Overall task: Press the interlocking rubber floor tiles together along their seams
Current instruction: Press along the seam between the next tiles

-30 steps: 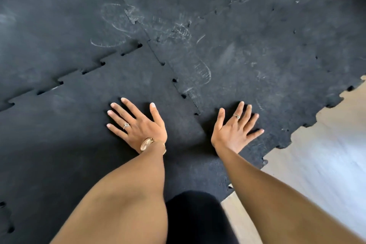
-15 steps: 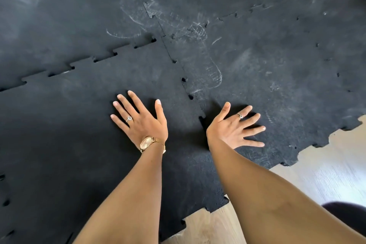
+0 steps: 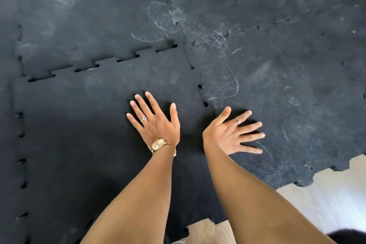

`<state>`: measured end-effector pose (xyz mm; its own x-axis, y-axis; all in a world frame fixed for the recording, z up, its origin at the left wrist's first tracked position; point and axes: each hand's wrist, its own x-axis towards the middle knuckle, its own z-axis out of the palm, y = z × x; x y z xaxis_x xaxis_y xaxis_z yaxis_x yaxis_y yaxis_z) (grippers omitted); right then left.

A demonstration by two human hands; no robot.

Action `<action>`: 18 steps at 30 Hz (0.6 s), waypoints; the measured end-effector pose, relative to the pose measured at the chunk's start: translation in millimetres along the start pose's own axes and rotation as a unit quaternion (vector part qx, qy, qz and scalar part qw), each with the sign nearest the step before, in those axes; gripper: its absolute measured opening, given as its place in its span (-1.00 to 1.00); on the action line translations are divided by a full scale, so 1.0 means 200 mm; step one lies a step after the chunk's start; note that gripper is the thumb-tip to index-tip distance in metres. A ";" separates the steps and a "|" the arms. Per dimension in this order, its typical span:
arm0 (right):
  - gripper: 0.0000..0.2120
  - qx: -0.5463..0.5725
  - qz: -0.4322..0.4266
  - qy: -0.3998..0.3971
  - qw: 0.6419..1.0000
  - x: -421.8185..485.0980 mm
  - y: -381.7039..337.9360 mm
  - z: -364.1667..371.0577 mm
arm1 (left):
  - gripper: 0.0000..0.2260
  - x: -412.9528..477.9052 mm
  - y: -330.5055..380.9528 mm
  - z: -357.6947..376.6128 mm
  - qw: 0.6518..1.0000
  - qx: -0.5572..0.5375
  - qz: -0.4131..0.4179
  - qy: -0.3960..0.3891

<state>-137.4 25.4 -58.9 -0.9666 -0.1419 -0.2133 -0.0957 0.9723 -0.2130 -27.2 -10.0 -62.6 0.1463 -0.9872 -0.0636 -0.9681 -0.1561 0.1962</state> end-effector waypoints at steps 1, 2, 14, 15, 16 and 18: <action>-0.26 -0.004 0.004 0.002 1.000 0.00 0.00 0.00 | -0.31 0.00 0.00 0.00 1.000 0.002 0.001 0.002; -0.26 -0.008 0.007 0.003 1.000 0.00 0.01 0.00 | -0.31 0.00 0.00 0.00 1.000 0.004 0.005 0.005; -0.33 0.115 -0.060 0.015 0.991 0.13 -0.18 -0.12 | -0.31 0.00 -0.01 -0.02 1.000 0.005 -0.009 -0.018; -0.30 0.107 -0.085 0.004 0.991 0.12 -0.25 -0.11 | -0.31 0.00 -0.01 -0.02 1.000 0.009 -0.009 -0.012; -0.28 0.082 -0.121 -0.006 0.989 0.12 -0.30 -0.09 | -0.31 0.00 -0.01 -0.01 1.000 0.010 -0.008 -0.005; -0.24 0.018 -0.202 -0.005 0.979 0.10 -0.33 -0.02 | -0.31 0.01 0.00 0.00 1.000 0.007 -0.007 0.007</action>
<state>-152.0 -41.9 -45.4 -0.8497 -0.5150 -0.1133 -0.4605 0.8295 -0.3161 -27.1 -11.7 -63.5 0.1622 -0.9854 -0.0524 -0.9689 -0.1691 0.1809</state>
